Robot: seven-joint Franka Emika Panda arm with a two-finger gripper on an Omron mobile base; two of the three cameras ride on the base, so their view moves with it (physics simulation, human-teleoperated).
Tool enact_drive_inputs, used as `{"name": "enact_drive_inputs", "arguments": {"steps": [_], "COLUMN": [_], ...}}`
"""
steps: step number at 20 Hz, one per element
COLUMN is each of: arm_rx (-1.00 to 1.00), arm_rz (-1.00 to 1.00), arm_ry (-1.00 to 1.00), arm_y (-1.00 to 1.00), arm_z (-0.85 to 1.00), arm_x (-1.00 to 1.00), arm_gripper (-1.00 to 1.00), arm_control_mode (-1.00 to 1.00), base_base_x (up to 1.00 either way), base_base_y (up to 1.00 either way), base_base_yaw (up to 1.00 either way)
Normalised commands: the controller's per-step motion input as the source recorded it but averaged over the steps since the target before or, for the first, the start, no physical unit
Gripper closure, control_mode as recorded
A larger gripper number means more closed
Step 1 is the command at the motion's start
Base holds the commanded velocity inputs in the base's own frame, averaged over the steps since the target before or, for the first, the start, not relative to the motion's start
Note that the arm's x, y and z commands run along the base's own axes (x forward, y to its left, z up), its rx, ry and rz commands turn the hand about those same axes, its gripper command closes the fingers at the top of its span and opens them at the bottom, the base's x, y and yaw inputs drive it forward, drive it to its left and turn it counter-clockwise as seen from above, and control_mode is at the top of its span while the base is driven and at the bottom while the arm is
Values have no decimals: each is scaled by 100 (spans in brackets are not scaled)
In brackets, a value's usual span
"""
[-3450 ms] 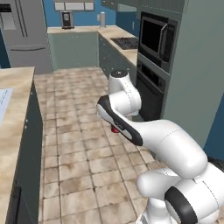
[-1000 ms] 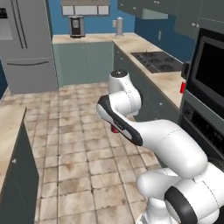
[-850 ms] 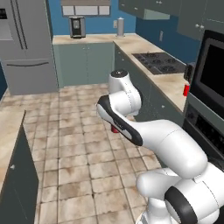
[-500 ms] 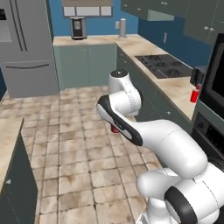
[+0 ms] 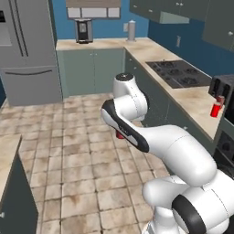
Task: Four empty soda cans are scattered around the kitchen. Gather all the cans and cluster them next to the stove for recycling.
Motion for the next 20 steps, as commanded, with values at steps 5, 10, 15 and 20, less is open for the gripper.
{"name": "enact_drive_inputs", "arguments": {"steps": [5,10,15,20], "arm_rx": [0,0,0,0], "arm_rz": [0,0,0,0], "arm_ry": [0,0,0,0], "arm_y": [0,0,0,0], "arm_z": [0,0,0,0], "arm_x": [0,0,0,0], "arm_gripper": [100,100,100,100], "arm_control_mode": [100,100,100,100], "base_base_x": [54,60,63,62], "base_base_y": [-26,-26,-28,-28], "base_base_yaw": [2,2,2,2]}}
